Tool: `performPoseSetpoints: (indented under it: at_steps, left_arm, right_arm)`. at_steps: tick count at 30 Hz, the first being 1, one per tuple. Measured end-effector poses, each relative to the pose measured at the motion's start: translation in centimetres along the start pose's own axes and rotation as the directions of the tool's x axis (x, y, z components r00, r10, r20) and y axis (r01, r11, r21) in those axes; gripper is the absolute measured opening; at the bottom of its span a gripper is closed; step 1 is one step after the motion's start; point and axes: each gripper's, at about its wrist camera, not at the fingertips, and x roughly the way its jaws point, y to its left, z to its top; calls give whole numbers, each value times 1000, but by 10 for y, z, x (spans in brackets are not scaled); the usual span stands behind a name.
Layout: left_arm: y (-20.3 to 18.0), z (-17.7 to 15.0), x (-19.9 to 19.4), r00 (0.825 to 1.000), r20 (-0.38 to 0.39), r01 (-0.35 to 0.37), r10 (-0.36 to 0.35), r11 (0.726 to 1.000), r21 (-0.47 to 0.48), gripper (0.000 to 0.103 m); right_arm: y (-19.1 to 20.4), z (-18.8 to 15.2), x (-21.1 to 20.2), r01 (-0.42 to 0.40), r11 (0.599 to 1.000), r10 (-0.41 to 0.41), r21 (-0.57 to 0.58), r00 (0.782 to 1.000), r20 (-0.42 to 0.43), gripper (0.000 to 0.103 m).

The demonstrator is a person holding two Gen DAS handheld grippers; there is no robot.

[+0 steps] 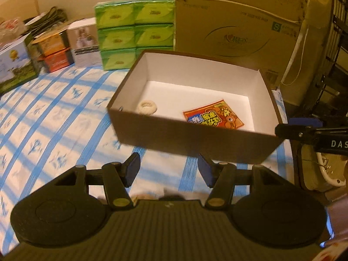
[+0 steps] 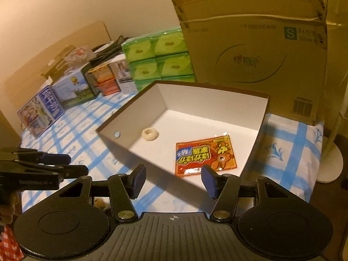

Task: Organize soft objects
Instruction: 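Move both tools back over the pile of soft items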

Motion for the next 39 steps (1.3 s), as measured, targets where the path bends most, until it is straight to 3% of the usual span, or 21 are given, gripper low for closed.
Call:
performPoseSetpoints:
  at_steps: [17, 21, 39]
  left_arm:
    - [24, -79, -99, 993, 46, -107, 113, 988, -109, 56]
    - [27, -99, -110, 989, 27, -144, 148, 982, -122, 56]
    - [29, -154, -123, 986, -18, -167, 167, 971, -173, 60]
  right_arm:
    - [40, -52, -60, -78, 994, 77, -71, 997, -15, 56]
    - [47, -64, -65, -105, 990, 102, -94, 994, -38, 56]
    - [77, -105, -61, -182, 961, 156, -209, 979, -133, 56]
